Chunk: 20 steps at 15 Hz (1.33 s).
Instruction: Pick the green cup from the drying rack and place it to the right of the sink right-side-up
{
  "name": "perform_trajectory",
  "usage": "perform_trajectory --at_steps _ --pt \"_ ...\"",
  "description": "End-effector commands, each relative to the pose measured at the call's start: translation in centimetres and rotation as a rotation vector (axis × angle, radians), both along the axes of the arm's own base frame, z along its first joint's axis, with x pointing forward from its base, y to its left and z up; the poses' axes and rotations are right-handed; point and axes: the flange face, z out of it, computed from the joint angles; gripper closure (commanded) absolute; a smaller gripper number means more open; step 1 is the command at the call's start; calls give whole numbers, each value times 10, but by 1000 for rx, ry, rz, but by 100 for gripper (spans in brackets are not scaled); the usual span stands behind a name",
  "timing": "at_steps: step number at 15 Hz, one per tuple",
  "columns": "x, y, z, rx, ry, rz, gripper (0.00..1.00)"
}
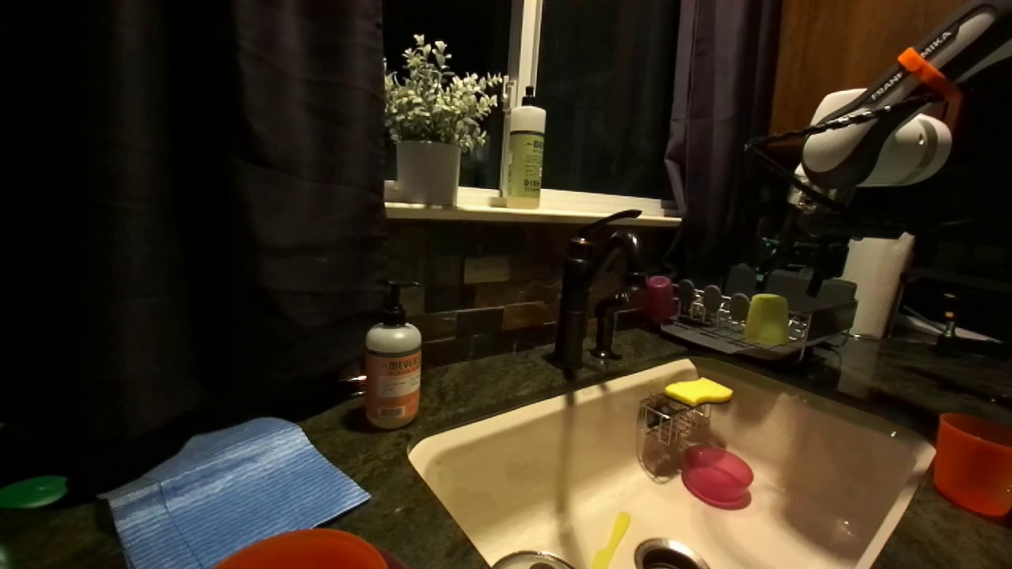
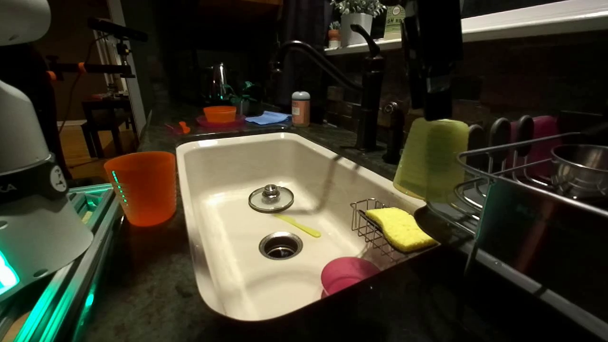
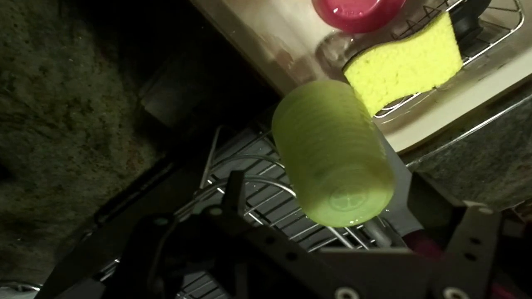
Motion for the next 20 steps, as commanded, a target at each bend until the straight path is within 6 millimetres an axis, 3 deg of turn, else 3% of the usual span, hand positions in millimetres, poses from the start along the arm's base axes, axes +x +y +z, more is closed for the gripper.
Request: perform_trajectory --at_steps 1,4,6,7,10,11,13,19,20 --pt "6 -5 -8 -1 -26 -18 0" --pt "10 -6 -11 1 -35 -20 0" --pt "11 -8 -13 8 -32 -26 13" --pt "11 -8 -13 12 -30 -30 27" --pt "13 -8 -14 22 -32 -36 22" --pt "14 -8 -13 24 -33 -36 10" --pt "12 -10 -15 26 -29 -40 1" --pt "11 -17 -19 39 -17 -53 0" --pt "11 -17 -19 46 -16 -55 10"
